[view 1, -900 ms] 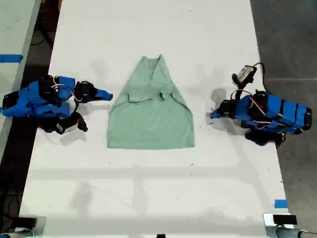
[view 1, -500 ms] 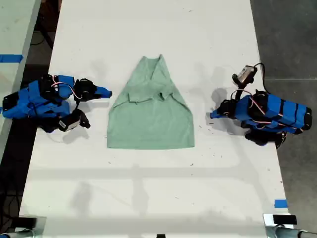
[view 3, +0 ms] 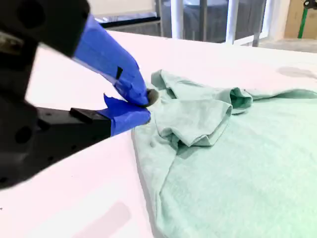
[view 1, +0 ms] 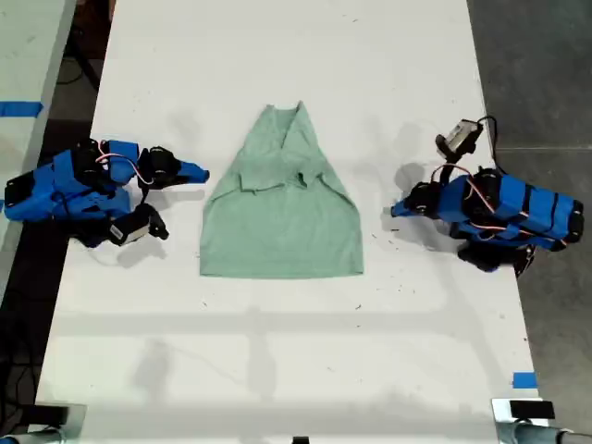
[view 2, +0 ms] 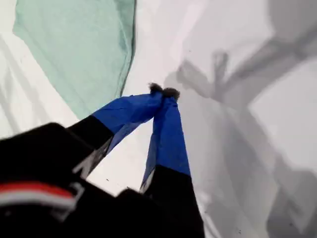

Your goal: Fold t shirt

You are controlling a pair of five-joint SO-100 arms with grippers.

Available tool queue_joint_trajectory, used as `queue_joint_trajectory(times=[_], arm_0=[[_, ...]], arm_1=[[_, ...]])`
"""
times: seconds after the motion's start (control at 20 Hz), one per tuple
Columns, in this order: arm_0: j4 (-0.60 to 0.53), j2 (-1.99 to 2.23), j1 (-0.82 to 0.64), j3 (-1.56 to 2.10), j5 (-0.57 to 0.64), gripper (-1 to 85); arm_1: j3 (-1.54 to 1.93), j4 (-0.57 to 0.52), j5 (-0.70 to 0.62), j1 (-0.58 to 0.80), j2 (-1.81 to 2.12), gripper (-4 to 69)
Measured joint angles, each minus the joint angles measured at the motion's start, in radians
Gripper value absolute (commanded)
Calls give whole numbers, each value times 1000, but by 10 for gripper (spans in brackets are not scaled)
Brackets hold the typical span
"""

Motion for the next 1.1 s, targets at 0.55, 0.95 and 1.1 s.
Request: queue_joint_trajectory(times=[0.55, 0.95, 1.1], arm_0=[[118, 0, 15, 17, -261, 0], [118, 0, 138, 17, -173, 43], [118, 0, 209, 17, -173, 45]], arm_1=[[-676, -403, 34, -187, -1401, 62], [-718, -448, 129, -195, -1526, 16], [-747, -311, 94, -173, -1434, 16]])
